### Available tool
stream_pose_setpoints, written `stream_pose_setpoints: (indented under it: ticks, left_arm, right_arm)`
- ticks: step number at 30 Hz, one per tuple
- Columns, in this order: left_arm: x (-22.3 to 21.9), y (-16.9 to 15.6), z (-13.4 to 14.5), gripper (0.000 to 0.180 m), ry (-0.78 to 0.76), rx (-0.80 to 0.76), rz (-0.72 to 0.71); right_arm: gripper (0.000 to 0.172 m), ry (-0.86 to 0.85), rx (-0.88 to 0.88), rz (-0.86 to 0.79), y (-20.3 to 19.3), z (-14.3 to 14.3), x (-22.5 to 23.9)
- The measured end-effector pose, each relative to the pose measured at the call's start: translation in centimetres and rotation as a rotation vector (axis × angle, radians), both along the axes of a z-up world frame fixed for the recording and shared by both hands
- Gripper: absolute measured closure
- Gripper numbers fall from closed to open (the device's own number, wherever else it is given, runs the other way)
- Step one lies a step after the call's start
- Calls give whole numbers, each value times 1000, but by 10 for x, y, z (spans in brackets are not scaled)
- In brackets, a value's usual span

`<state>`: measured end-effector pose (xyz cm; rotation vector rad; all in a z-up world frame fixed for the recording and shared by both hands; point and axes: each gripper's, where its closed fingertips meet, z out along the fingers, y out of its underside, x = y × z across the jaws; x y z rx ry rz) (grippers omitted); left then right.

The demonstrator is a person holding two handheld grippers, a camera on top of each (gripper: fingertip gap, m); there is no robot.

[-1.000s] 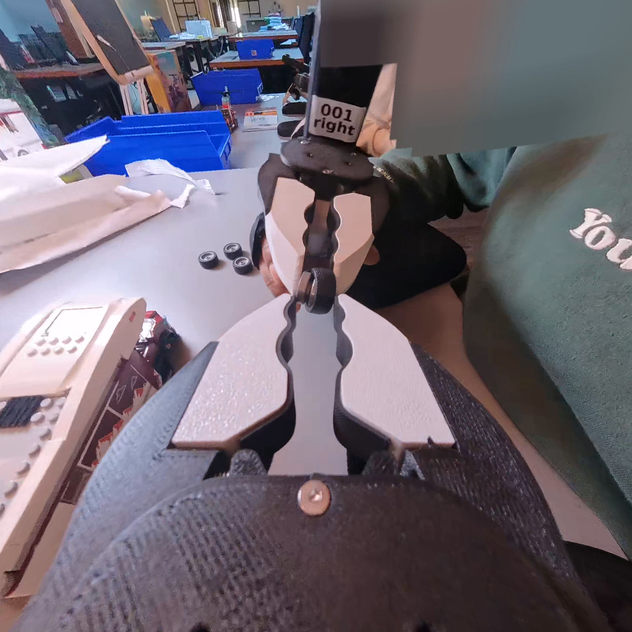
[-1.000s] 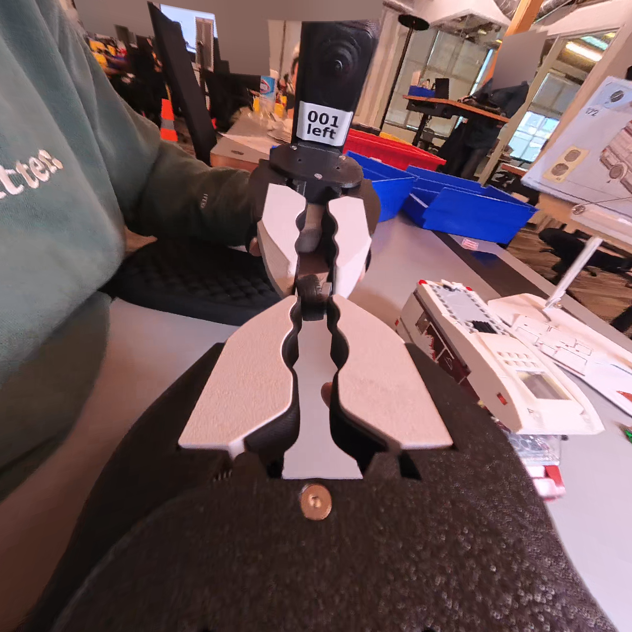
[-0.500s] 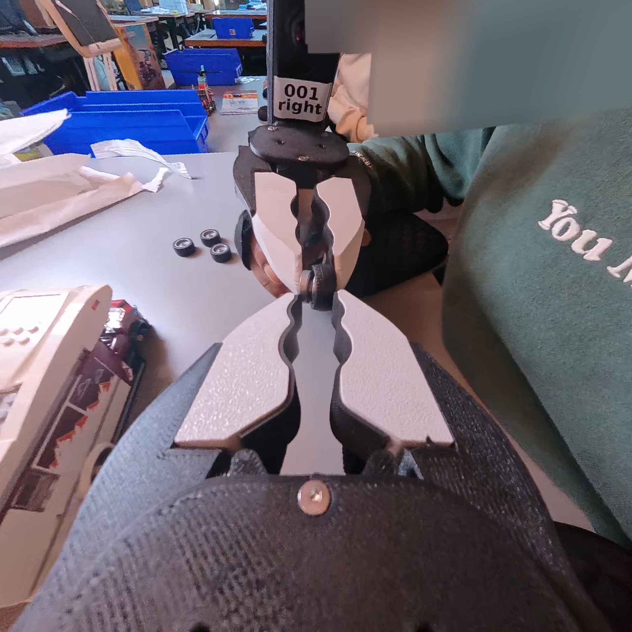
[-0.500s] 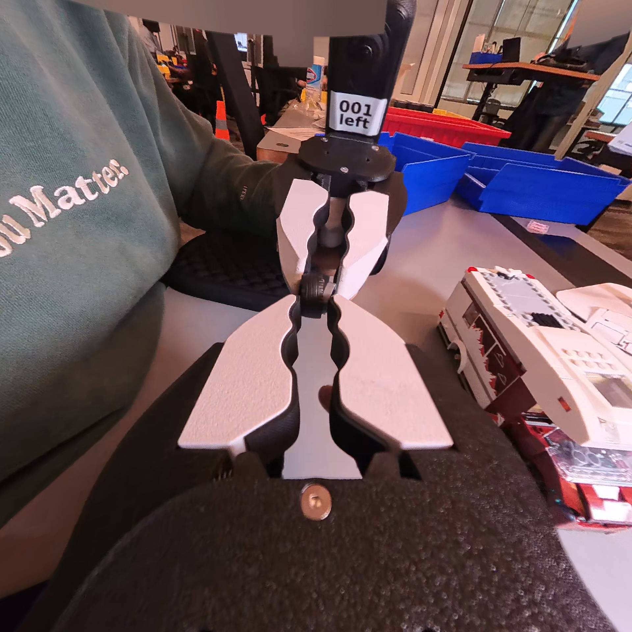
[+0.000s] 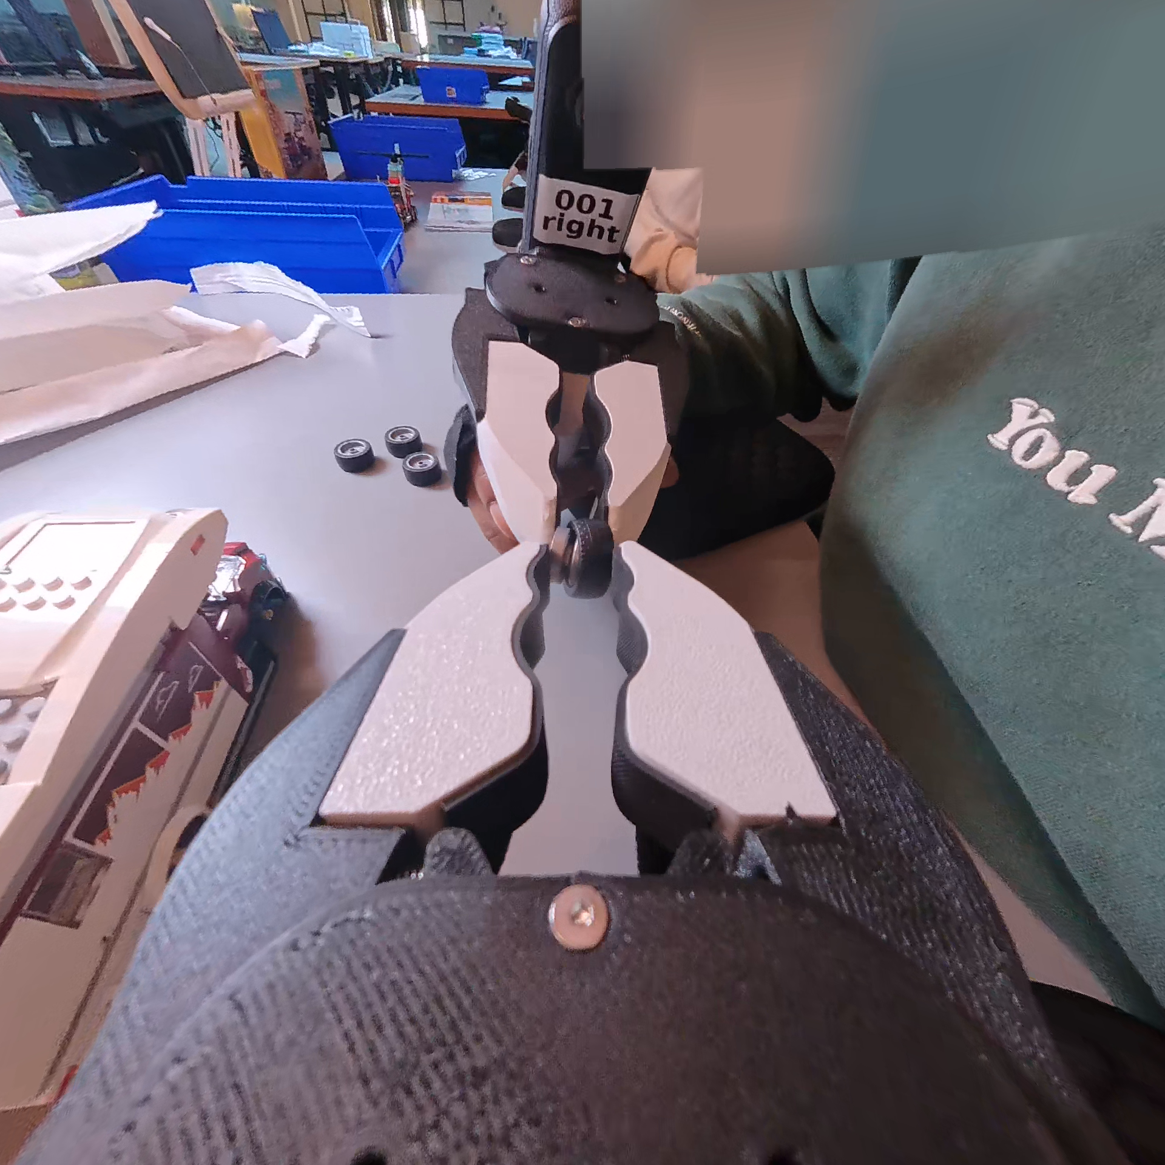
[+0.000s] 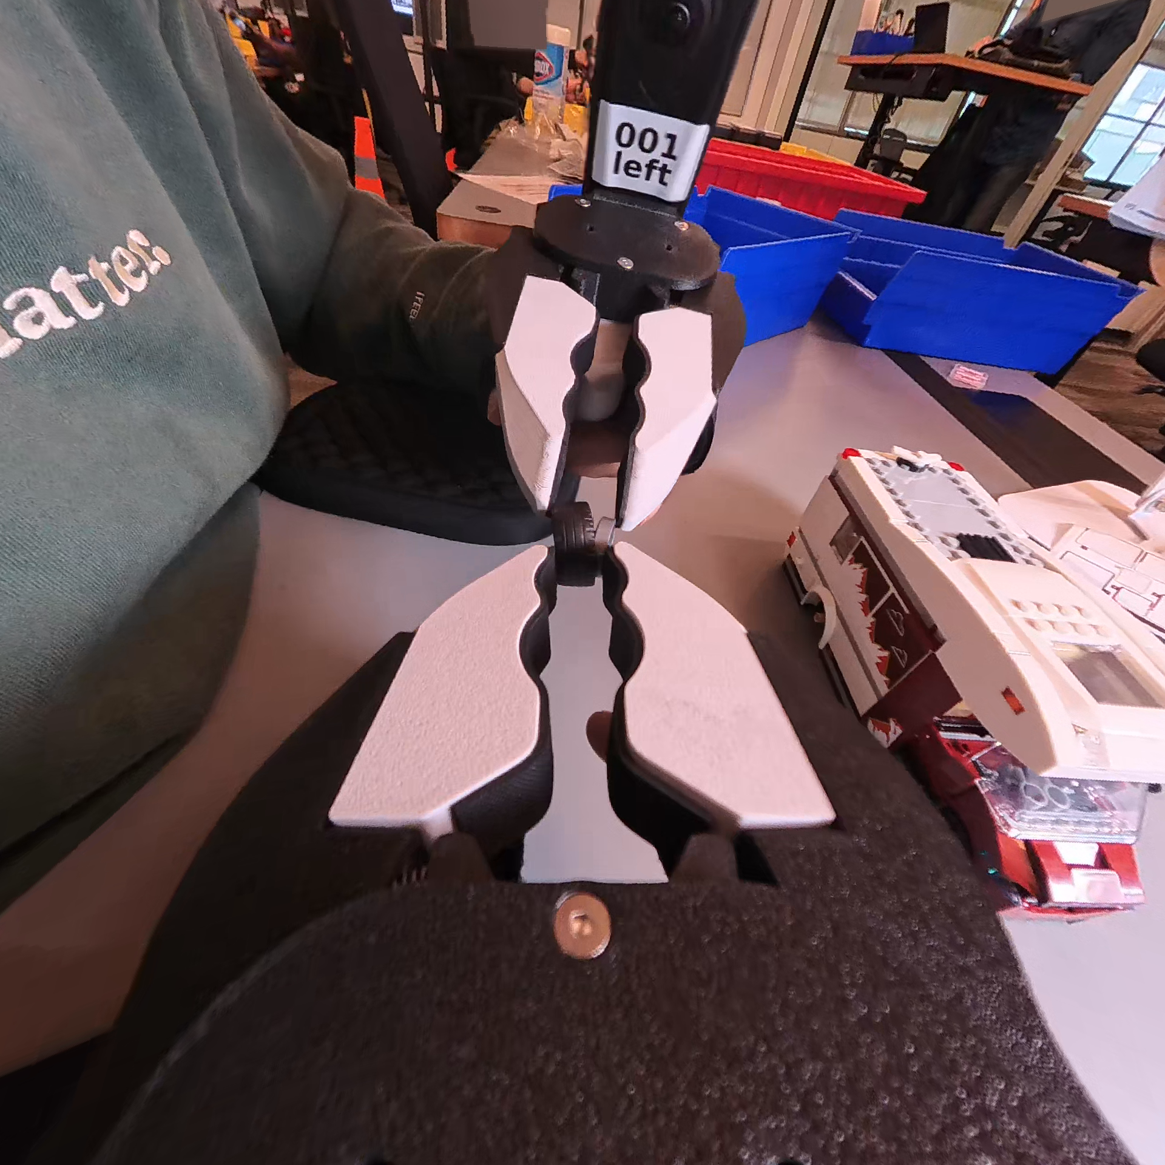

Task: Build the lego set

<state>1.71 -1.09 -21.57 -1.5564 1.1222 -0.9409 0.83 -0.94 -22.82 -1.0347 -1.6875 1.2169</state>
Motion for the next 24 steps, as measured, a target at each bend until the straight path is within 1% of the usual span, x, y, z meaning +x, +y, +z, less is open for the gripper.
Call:
stream_pose_setpoints:
  ticks: [5,6,7,8,9,10,11,13,14,15,16,17,20,21,22,24]
  left_arm:
    - [2,-2,2,163,-5,7,-24]
    - [2,-5,1,167,5,12,-48]
    - [2,-1,3,180,-23,26,-20]
    - [5,0,4,180,-38,14,-18]
    - [6,3,3,180,-13,57,-2]
    - [8,3,6,180,-8,86,-4]
    - [8,1,10,180,-16,80,-19]
    - [-2,8,16,180,-27,101,31]
    - [-8,10,19,178,-51,91,38]
    - [-12,10,20,162,-66,59,39]
    - [-13,11,19,150,-61,38,44]
    - [-12,11,17,146,-57,45,46]
    - [-1,3,15,142,-33,57,11]
    - [1,4,17,146,-39,65,22]
    - [1,5,18,155,-37,74,32]
    - [0,6,19,156,-23,83,45]
  right_arm:
    - [159,11,-1,21,-5,3,1]
    - [159,19,-10,28,-6,5,1]
    - [159,23,-23,43,-10,6,1]
    - [159,-4,-10,69,-17,2,0]
    - [159,-25,43,80,-23,-3,-2]
    - [159,-11,76,72,-24,-3,-3]
    - [159,8,39,65,-22,1,-3]
    - [159,18,-33,47,-11,6,1]
    - [159,40,-31,26,-7,9,2]
    - [159,61,-37,7,-3,12,2]
    - [159,84,-48,-7,-1,16,1]
    - [159,102,-53,-14,1,19,1]
    - [159,147,-40,-50,5,26,-2]
    - [159,148,-35,-56,4,27,-2]
    - [159,156,-26,-64,4,28,-3]
    - [159,164,-15,-81,6,30,-3]
